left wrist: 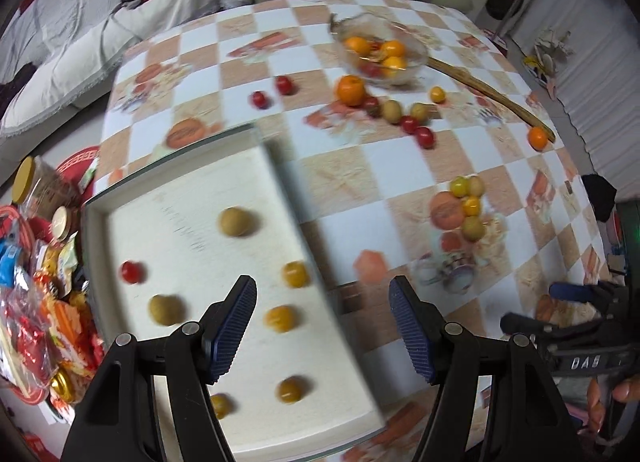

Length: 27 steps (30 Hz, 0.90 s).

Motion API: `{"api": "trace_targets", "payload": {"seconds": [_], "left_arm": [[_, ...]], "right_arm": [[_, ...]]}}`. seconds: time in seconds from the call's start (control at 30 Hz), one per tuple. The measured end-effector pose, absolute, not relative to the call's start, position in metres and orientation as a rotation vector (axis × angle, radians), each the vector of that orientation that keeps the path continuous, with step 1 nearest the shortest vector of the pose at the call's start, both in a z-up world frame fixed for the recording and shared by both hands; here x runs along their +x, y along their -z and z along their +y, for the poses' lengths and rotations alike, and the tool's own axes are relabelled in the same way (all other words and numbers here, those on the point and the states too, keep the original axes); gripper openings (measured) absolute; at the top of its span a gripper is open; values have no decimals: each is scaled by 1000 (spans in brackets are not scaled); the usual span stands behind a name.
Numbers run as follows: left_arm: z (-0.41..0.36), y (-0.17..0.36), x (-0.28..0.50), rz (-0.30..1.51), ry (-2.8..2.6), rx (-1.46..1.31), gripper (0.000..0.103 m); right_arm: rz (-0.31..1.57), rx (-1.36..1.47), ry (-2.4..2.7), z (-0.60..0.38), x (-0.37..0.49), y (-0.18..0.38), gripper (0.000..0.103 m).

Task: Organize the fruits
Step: 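Move both open tools back over the fruits on the table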

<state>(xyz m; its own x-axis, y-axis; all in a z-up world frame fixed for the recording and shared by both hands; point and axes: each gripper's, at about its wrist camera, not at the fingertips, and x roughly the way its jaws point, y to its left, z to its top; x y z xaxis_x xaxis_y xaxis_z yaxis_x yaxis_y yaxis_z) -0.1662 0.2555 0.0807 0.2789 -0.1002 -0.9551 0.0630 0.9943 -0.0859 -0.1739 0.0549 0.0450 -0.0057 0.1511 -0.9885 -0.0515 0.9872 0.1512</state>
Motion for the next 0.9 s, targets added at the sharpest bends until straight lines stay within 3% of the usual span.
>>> {"api": "trace_targets", "payload": {"seconds": [0.63, 0.9], "left_arm": [[153, -34, -146, 1335, 145, -98, 70], [126, -13, -126, 1337, 144, -93, 70]], "right_arm": [[1532, 84, -177, 7, -73, -30, 103], [1531, 123, -161, -27, -69, -27, 103]]}}
